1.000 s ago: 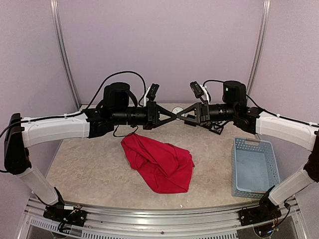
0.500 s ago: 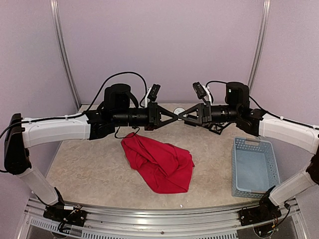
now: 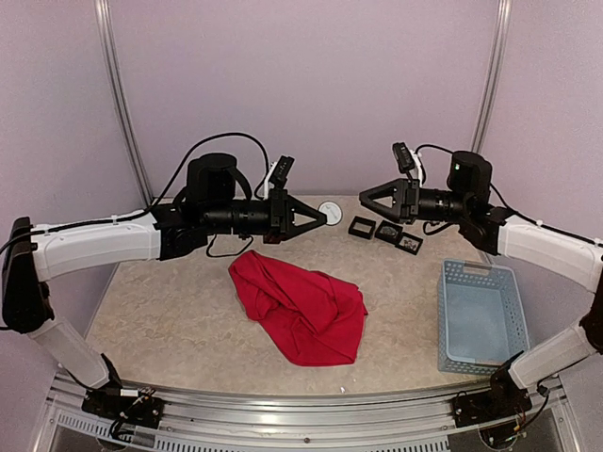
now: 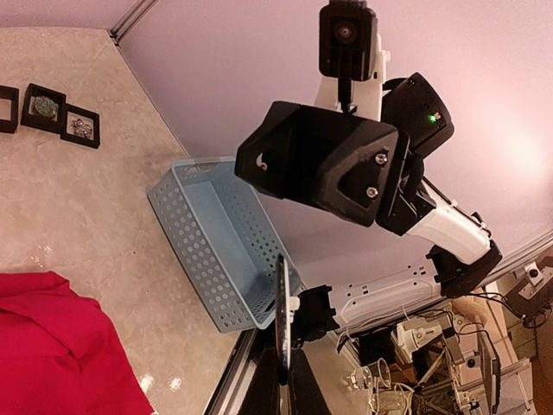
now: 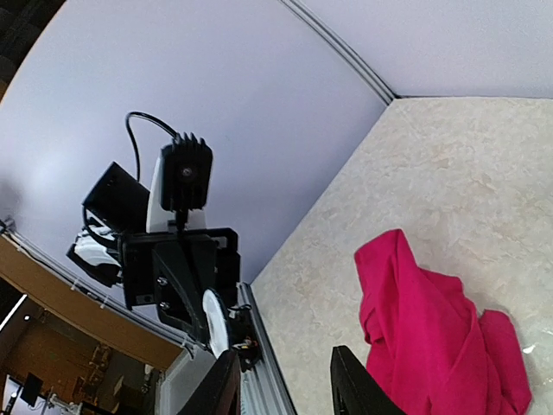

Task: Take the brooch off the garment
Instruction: Close the brooch at the center of the board, then pass from the left arm to the right

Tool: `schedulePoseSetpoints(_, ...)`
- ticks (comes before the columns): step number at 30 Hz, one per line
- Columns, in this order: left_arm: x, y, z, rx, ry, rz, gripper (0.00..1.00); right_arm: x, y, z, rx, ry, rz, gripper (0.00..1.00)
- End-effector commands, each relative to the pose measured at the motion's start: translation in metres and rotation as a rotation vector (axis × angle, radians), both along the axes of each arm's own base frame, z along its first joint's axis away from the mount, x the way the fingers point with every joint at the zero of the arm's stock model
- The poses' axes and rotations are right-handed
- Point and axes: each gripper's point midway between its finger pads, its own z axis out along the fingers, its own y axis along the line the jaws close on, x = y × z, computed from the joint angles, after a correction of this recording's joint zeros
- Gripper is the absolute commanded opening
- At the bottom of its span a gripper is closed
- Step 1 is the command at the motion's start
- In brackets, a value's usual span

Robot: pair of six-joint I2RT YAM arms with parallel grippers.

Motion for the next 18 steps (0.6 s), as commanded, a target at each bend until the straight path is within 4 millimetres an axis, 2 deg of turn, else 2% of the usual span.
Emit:
schedulePoseSetpoints(1,-0.014,-0.007,0.012,0.020,-0.023,-0.068,0.00,-0.034,0.007,0.048,0.103,-0.177,0.203,0.47)
schedulePoseSetpoints(5,-0.013,-0.012,0.008,0.020,-0.021,-0.081,0.00,-0.035,0.010,0.035,0.012,-0.162,0.256,0.52)
schedulePoseSetpoints(13,-0.016,-0.015,0.012,0.004,-0.040,-0.106,0.00,-0.039,0.012,0.010,-0.036,-0.073,0.307,0.47)
schedulePoseSetpoints(18,-0.019,-0.018,0.013,0.007,-0.042,-0.130,0.00,-0.040,0.015,0.009,-0.024,-0.055,0.335,0.43)
